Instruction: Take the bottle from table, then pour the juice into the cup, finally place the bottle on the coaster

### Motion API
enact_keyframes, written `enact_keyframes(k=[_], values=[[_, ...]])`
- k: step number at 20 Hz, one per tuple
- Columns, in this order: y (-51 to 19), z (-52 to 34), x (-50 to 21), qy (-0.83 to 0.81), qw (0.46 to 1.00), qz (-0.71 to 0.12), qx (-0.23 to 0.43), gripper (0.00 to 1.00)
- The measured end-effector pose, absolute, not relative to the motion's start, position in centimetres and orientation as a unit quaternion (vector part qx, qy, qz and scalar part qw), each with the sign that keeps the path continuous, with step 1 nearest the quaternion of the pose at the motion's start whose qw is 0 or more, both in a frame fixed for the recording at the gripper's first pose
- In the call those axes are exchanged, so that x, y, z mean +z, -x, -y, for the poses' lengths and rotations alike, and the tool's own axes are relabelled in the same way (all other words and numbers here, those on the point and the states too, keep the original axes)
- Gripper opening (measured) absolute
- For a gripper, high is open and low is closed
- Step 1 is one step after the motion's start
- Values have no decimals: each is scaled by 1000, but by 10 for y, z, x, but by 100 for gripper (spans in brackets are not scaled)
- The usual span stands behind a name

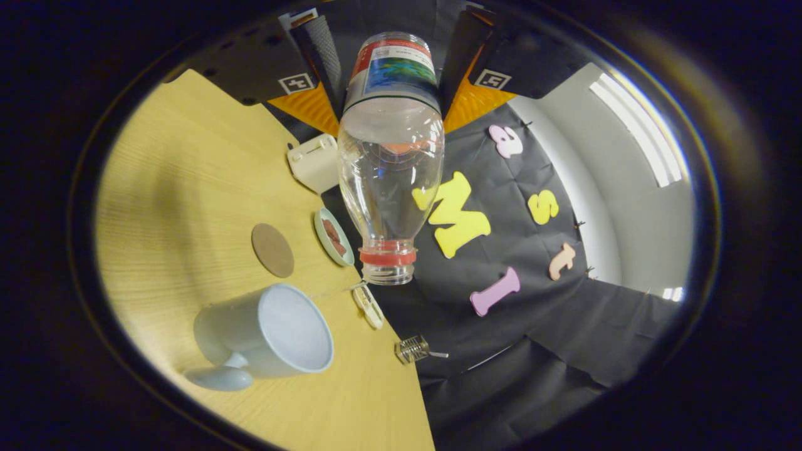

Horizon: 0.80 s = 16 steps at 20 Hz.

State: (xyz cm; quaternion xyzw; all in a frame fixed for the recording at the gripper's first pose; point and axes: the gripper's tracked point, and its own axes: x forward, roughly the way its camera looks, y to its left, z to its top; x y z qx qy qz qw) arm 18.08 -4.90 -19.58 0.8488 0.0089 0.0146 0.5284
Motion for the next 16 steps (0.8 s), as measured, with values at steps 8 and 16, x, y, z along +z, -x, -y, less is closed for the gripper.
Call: enact_keyframes(k=[8, 16], values=[[-178, 58, -187, -886, 462, 2, 28, 77], [-172, 81, -156, -915, 399, 37, 37, 77]])
